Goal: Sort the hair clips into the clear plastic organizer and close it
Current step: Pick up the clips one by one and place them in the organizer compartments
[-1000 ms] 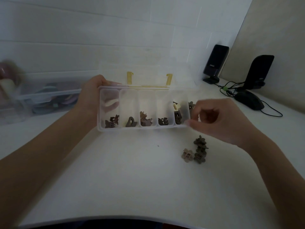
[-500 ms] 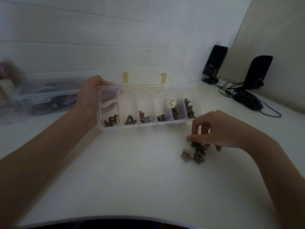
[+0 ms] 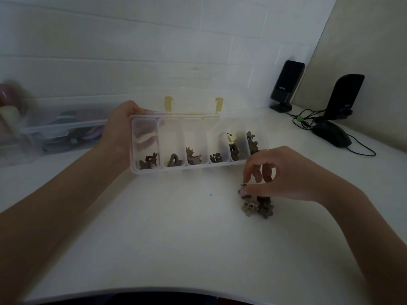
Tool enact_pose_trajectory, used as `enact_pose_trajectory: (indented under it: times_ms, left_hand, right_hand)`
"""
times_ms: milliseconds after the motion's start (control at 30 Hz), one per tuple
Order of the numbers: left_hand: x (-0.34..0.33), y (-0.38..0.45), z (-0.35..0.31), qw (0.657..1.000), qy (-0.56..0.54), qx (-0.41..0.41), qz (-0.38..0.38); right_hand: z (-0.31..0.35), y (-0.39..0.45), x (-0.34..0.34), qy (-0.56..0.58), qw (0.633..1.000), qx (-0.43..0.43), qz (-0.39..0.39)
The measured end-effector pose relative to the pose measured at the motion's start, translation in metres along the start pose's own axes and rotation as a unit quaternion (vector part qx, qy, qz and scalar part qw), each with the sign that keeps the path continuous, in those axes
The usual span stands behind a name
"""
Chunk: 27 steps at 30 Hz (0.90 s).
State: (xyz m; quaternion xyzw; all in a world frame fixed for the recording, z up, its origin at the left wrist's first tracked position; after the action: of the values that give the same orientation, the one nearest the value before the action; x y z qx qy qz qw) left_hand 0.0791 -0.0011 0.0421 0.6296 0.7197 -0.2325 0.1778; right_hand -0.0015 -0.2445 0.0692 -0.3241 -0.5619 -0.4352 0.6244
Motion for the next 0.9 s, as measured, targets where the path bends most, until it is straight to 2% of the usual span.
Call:
enact_pose_trajectory:
  times_ms: [133,300,400,467,600,667,800,900]
  left_hand:
    - [0.0,0.0,-0.001,1.0,-0.001,-0.006,0.003]
    - [0.0,0.002,-0.001,1.0,0.006,-0.01,0.004]
    - [0.006,0.007,0.0,1.0,-0.005,-0.021,0.006]
    - [0.009,0.01,0.001,1.0,-0.01,-0.023,0.011]
    - [0.01,0.011,0.0,1.0,-0.005,-0.024,0.018]
    - [0.007,0.009,0.0,0.999,-0.003,-0.028,0.02]
    - [-0.002,0.003,-0.002,1.0,0.012,-0.014,0.02]
    - [-0.007,0.002,-0.001,0.999,0.008,-0.01,0.037]
  right_hand:
    - [0.001,-0.003,-0.003,-0.095,0.995,-0.007,0.024]
    - [0.0,0.0,-0.005,-0.184,0.983,-0.015,0.012]
    - [0.001,0.002,-0.009,-0.179,0.984,-0.008,0.012]
    - [0.003,0.002,-0.007,-0.128,0.992,-0.006,0.001]
    - [0.006,0.003,0.008,0.048,0.996,-0.002,-0.074]
    - [-0.004,0.003,0.017,0.096,0.986,-0.038,-0.131]
    - [-0.041,-0.01,0.043,0.061,0.943,-0.163,-0.282]
    - [-0.054,-0.016,0.05,-0.019,0.925,-0.215,-0.311]
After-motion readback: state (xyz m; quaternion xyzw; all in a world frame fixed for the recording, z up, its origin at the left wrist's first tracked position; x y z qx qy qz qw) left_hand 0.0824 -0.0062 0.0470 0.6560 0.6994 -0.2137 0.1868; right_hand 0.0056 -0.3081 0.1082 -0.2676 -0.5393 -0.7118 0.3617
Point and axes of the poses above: each hand's wrist, its own y-axis towards the middle knuckle, its own x-axis out of the back of the hand, z = x × y, the point moved 9 cm from there along y, towards the middle knuckle, and after that the axes turned 14 degrees about -y, right-handed, at the moved point
